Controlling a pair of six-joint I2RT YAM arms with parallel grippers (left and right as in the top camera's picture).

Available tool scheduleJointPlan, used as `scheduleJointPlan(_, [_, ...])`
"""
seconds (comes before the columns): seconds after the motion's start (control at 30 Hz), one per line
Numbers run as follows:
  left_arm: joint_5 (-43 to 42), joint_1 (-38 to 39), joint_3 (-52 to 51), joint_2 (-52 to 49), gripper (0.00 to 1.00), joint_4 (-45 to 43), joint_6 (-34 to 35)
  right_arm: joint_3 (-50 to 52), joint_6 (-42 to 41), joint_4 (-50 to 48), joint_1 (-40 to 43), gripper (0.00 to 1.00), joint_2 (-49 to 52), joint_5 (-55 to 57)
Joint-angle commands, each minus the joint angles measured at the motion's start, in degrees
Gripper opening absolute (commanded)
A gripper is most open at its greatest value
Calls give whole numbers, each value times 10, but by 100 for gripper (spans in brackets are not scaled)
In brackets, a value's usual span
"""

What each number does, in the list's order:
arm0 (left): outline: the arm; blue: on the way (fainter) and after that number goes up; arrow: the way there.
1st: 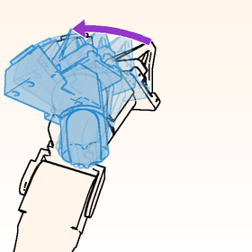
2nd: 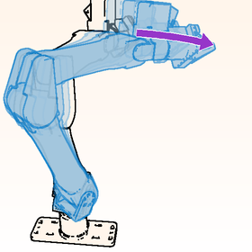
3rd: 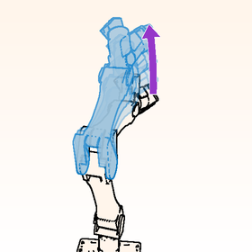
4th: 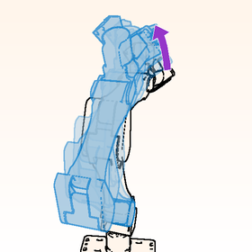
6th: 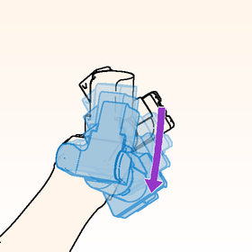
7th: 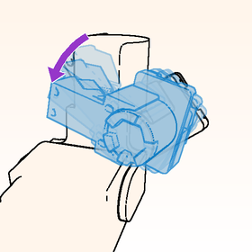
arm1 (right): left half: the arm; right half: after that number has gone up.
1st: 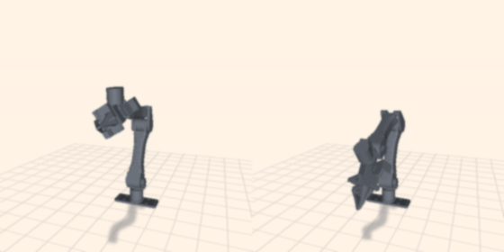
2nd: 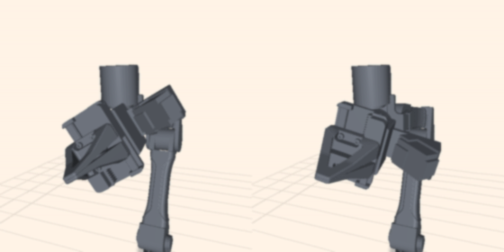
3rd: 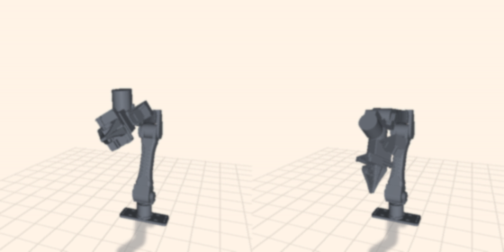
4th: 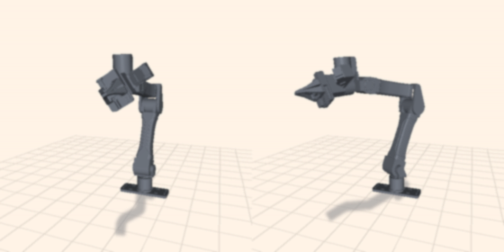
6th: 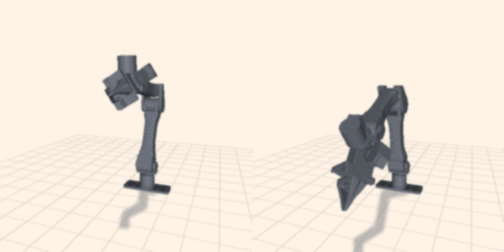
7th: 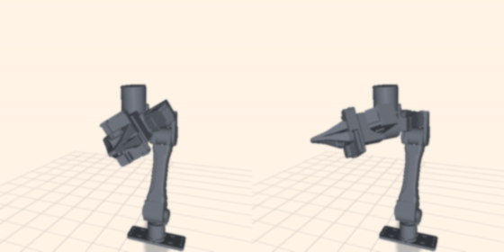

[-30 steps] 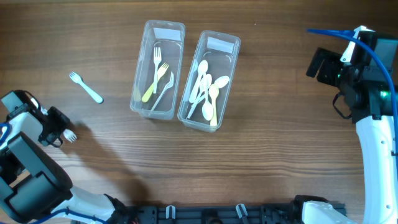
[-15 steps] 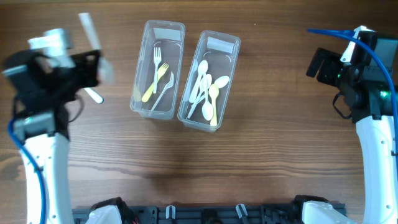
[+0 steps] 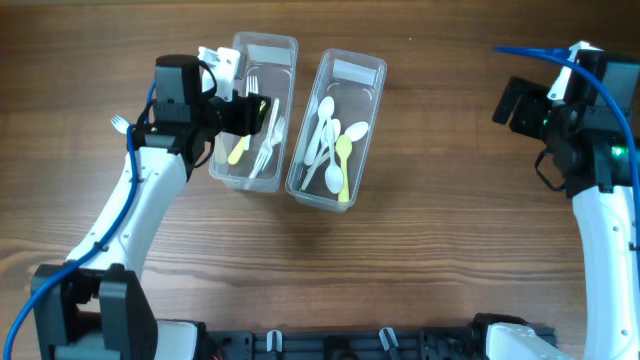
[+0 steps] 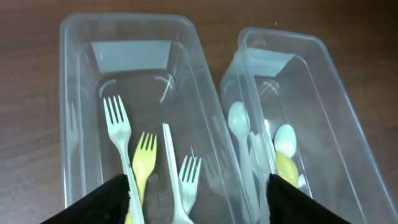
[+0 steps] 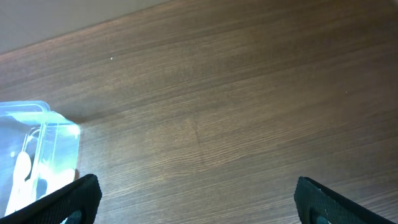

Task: Pack container
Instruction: 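Carry the white fork into the left container and release, then grasp the light-blue fork with the left gripper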

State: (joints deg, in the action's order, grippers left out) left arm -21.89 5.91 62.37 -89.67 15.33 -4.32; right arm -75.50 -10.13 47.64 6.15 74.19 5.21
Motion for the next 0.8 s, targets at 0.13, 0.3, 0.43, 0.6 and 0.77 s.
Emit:
scheduleJointPlan(0.13, [5, -59, 3, 181, 84, -4, 20, -3, 10, -1, -1, 100, -2, 10])
scheduleJointPlan(0.3, [40, -82, 3, 272, 99, 32, 25, -3, 10, -1, -1, 100, -2, 10])
scheduleJointPlan(0.43, [350, -100, 3, 229, 90, 102, 285, -3, 10, -1, -1, 100, -2, 10])
scheduleJointPlan(0.6, [400, -136, 3, 56, 95, 97, 398, -3, 10, -1, -1, 100, -2, 10])
scheduleJointPlan(0.77, [393, -176, 3, -105, 93, 27, 460, -3, 10, -1, -1, 100, -2, 10])
